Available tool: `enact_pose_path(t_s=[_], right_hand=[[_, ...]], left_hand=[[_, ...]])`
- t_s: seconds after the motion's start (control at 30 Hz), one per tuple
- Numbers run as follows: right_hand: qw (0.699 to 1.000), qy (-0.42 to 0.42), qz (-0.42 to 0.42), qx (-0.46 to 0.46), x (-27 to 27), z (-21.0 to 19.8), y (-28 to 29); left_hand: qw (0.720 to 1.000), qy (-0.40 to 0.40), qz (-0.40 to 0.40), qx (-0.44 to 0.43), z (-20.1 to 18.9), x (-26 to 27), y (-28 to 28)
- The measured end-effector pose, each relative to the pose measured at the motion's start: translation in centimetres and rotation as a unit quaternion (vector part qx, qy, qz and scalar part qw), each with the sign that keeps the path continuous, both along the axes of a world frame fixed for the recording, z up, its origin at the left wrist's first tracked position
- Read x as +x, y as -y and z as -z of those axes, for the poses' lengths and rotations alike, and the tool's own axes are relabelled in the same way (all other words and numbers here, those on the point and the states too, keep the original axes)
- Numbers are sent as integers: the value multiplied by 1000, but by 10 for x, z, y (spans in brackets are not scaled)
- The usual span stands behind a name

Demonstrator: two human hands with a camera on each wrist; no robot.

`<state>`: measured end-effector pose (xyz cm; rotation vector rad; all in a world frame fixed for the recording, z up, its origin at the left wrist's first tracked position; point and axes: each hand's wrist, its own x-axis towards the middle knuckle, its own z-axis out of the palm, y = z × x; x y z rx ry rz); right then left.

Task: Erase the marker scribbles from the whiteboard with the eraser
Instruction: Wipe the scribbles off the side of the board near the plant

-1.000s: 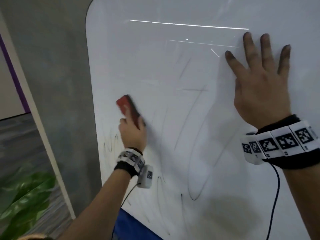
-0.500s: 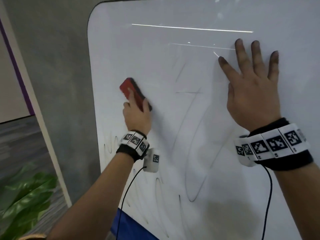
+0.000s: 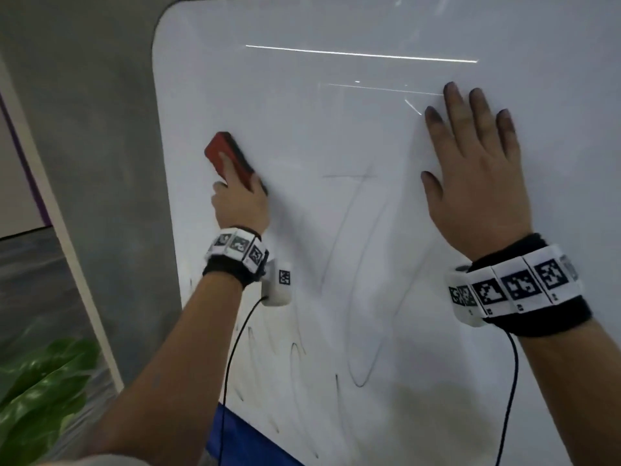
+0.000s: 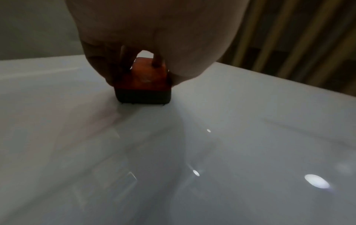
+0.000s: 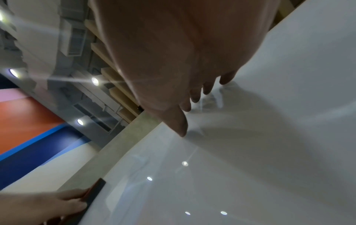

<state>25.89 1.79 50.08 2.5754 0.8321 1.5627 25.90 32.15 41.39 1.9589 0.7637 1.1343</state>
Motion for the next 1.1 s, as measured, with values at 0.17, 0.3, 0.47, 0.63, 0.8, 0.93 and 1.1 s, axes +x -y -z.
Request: enact_pose_path(t_s=[0.17,0.3,0.47,0.63,0.8,0.93,1.1], right_hand=[[1000,14,-6,19,0,6,-6],[1000,3,-14,17,0,6,-2],[1000,4,-9,7,1,9,0],[1000,-2,-20,7,-1,12,2],[1000,4,-25,8,2,15,2],[999,-6,-49,14,0,18,10],[997,9,46,65,-18,23,52]], left_hand=[[950,113,164,241,79,-27,125],[944,112,140,279,104,-23,113],[995,83,46,-38,127,-5,17],[988,39,9,-146,151,-6,42],[964,87,171,186,171,-34,129],[957,79,152,233,170,-27,106],[992,103,27,-62,99,-5,59]])
